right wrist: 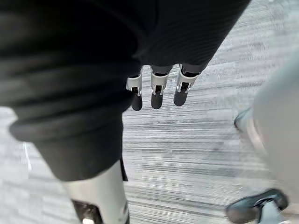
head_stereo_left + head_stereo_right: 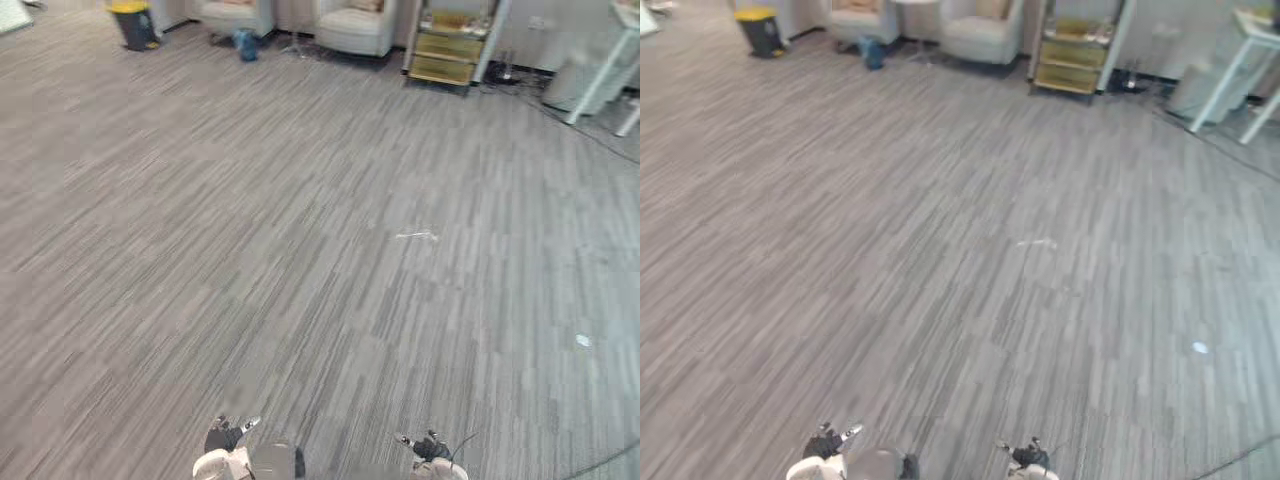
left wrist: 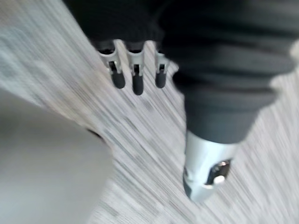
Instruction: Pick up cushions and gather them together orderly.
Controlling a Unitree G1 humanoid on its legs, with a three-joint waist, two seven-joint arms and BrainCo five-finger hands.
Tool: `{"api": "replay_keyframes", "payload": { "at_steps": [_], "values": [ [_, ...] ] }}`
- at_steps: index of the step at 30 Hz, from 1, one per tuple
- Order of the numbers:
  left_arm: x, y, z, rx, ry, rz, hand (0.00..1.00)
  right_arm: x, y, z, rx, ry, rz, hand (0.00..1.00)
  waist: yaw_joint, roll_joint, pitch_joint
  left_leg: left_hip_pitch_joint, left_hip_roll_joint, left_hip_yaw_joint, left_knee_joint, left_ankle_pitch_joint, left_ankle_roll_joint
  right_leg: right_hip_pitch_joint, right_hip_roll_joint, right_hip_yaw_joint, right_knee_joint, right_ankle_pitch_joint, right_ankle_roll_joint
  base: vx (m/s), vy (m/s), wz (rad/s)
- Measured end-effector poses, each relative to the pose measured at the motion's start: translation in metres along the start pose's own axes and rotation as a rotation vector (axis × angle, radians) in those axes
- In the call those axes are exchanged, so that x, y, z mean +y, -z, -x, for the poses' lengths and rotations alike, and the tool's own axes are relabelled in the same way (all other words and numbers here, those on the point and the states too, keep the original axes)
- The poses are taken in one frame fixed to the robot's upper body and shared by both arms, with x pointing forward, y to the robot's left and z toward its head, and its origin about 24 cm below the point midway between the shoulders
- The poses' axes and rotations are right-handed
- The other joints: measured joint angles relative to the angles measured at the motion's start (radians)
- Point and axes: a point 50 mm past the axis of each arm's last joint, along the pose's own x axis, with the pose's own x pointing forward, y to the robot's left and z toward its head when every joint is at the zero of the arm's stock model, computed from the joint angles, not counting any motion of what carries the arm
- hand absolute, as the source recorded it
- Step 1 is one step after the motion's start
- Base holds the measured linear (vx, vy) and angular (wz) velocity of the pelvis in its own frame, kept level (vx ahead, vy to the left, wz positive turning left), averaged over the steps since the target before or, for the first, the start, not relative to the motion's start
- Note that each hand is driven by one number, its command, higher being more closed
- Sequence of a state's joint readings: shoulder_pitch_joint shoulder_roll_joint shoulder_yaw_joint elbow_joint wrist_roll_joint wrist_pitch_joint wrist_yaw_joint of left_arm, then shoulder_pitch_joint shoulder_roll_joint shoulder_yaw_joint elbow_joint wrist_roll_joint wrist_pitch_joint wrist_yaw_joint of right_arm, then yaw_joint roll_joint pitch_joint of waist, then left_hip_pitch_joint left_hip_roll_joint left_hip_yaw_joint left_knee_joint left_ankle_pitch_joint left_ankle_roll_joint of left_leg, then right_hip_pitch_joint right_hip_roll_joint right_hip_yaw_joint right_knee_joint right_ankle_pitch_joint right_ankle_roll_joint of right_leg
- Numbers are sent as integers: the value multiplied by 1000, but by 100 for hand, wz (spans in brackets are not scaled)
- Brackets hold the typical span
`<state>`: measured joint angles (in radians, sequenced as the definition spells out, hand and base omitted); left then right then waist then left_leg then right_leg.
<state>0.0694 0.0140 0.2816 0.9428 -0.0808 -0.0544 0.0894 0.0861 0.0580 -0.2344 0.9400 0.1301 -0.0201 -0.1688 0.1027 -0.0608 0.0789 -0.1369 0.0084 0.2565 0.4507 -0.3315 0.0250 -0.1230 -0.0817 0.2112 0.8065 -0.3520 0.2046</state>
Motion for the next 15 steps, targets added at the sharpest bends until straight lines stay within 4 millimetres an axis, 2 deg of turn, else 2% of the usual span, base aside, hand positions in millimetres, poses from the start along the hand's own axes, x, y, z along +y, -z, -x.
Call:
{"api": "replay_keyframes", "payload": {
  "at_steps": [1,2,3,4,6,7,8,9,10,11,12,13,14,15],
  "values": [
    [-10,-2,-1,2,31,-29,0,-2,-9,-1,-35,3,-8,0,-10,19,16,103,-2,1,-60,-7,0,-94,-7,-83,222,15,-16,480,111,-26],
    [-16,-3,-1,1,49,-38,0,-3,-12,-2,-46,6,-4,0,-19,28,21,161,2,5,-101,-7,0,-135,-13,-144,267,16,-51,491,94,-13],
    [-20,-3,-1,-1,58,-41,0,-3,-13,-2,-50,6,-4,0,-19,30,22,186,2,6,-121,-7,0,-154,-18,-171,274,16,-64,599,57,-11],
    [-31,-5,-1,-2,83,-33,0,-3,-19,-2,-79,6,-14,0,-26,33,24,267,3,18,-202,-11,-6,-242,-29,-258,242,3,-101,398,25,-9],
    [-38,-6,-1,-1,102,-38,0,-2,-25,-3,-96,7,-27,0,-41,37,30,317,6,25,-250,-17,-16,-309,-24,-314,159,-2,-122,474,-15,-10],
    [-46,-9,-1,-3,123,-51,0,-2,-36,-5,-125,7,-24,0,-54,46,53,377,16,37,-292,-17,-16,-348,-2,-354,31,20,-169,650,-82,-1],
    [-52,-11,-1,-5,146,-76,0,-6,-38,-6,-129,20,-31,0,-63,49,57,394,25,28,-297,-17,-16,-377,26,-361,-139,81,-195,543,-109,8],
    [-53,-11,-1,-6,149,-81,0,-7,-38,-6,-128,24,-35,0,-65,48,57,400,23,18,-299,-17,-16,-375,35,-355,-197,111,-198,713,-197,42],
    [-58,-10,0,-3,167,-104,0,-16,-33,-7,-109,51,-45,0,-80,60,63,440,31,-35,-301,-16,-17,-352,57,-352,-259,244,-273,640,-187,22],
    [-62,-8,1,5,184,-123,0,-21,-37,-9,-111,64,-36,0,-78,88,68,453,53,-48,-295,-6,-23,-341,70,-373,-253,236,-283,660,-199,12],
    [-59,-6,0,15,171,-104,0,-22,-40,-10,-113,69,-40,0,-72,99,72,433,69,-69,-249,40,-58,-334,72,-371,-226,194,-304,636,-244,-16],
    [-59,-8,0,12,164,-91,0,-24,-39,-10,-105,78,-57,0,-76,108,76,400,69,-94,-153,109,-49,-310,79,-372,-220,164,-315,630,-263,-3],
    [-59,-9,0,8,160,-88,0,-25,-39,-10,-104,79,-56,0,-78,114,81,372,76,-110,-77,140,-39,-280,83,-374,-237,153,-316,745,-296,14],
    [-59,-11,-1,-1,155,-87,0,-25,-38,-10,-102,80,-54,0,-83,125,95,273,101,-152,185,283,-30,-175,95,-381,-306,131,-318,588,-184,21]
  ]
}}
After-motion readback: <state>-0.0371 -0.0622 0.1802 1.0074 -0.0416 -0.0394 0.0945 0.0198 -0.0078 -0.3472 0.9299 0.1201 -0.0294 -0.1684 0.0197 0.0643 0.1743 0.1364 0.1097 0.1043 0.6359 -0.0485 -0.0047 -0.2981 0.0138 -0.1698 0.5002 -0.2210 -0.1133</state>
